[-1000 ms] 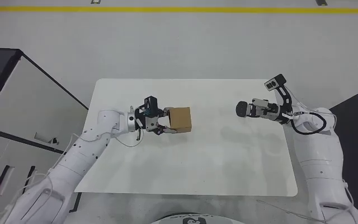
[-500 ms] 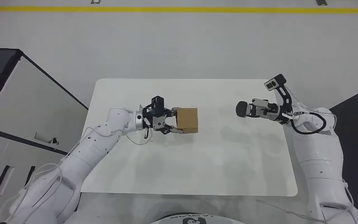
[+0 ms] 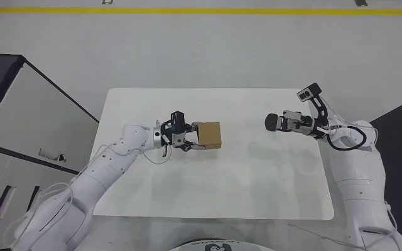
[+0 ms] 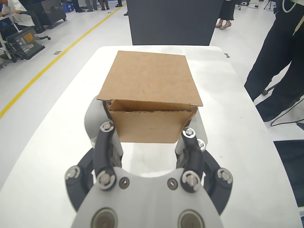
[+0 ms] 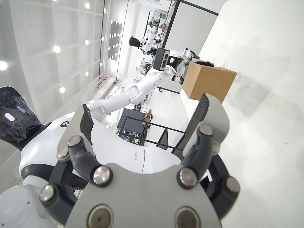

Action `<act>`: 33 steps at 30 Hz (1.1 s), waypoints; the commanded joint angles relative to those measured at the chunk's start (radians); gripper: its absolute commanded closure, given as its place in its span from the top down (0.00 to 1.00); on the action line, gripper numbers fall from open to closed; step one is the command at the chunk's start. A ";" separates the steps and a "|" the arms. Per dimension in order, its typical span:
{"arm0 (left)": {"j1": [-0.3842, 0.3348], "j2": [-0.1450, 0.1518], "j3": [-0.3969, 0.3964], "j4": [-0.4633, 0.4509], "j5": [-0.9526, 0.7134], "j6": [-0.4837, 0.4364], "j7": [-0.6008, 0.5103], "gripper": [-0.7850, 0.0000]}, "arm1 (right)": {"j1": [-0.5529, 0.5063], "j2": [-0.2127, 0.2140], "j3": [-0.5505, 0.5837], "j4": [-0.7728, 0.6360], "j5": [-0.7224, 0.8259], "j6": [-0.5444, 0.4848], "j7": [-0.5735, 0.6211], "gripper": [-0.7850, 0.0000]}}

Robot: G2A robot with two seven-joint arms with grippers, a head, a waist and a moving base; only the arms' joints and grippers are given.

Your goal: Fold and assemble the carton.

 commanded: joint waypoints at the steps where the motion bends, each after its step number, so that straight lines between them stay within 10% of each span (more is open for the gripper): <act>1: -0.014 -0.012 0.025 0.034 0.026 0.012 0.034 0.00 | 0.000 0.000 0.000 0.000 0.000 0.000 0.000 1.00; 17: -0.101 -0.104 0.144 0.221 0.086 0.053 0.227 0.00 | 0.000 0.000 0.000 0.000 0.000 0.000 0.000 1.00; 33: -0.089 -0.124 0.129 0.301 -0.006 0.028 0.110 0.00 | 0.000 0.000 0.000 0.000 0.000 0.000 0.000 1.00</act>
